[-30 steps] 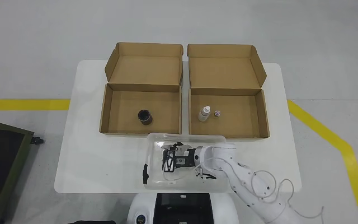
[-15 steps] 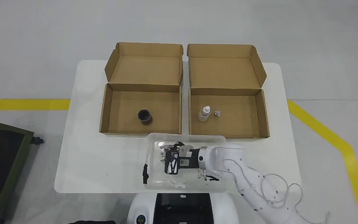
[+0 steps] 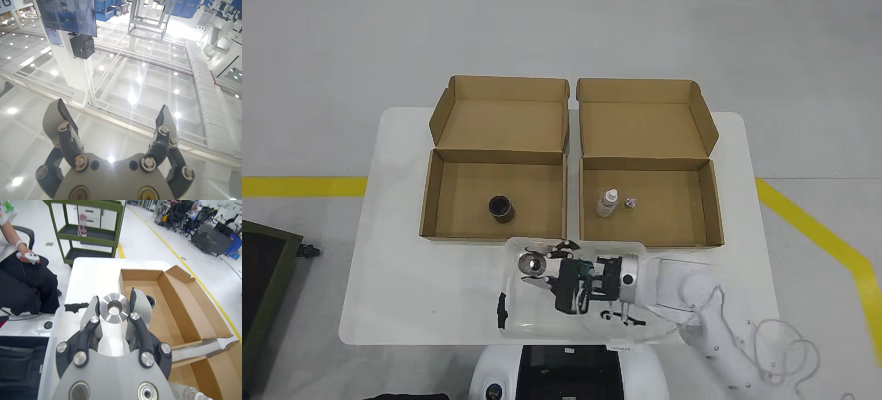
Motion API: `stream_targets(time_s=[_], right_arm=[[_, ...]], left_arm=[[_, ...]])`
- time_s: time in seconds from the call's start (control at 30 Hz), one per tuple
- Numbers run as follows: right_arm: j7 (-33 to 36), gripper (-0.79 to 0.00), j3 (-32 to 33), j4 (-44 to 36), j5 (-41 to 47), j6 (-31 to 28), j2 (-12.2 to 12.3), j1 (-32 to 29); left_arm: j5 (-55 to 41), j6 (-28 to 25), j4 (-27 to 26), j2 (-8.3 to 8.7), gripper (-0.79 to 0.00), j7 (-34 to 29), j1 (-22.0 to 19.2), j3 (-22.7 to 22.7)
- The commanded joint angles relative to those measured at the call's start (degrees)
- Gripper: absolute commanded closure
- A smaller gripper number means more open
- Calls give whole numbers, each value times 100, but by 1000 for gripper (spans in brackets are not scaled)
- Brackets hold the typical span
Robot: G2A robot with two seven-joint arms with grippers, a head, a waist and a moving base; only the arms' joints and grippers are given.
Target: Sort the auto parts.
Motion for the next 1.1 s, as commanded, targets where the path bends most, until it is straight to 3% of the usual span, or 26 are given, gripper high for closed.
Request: stream_targets(time_s=[0.0, 0.43, 1.07], right_arm=[[-40, 0, 86, -115, 153, 28, 9, 13], [-405, 0, 569, -957, 789, 360, 43, 223], [-961, 0, 960, -1169, 1099, 875, 39, 613]], left_arm=[[0, 0, 0, 0, -785, 0, 0, 0], [0, 0, 0, 0, -785, 0, 0, 0], [0, 0, 0, 0, -785, 0, 0, 0]])
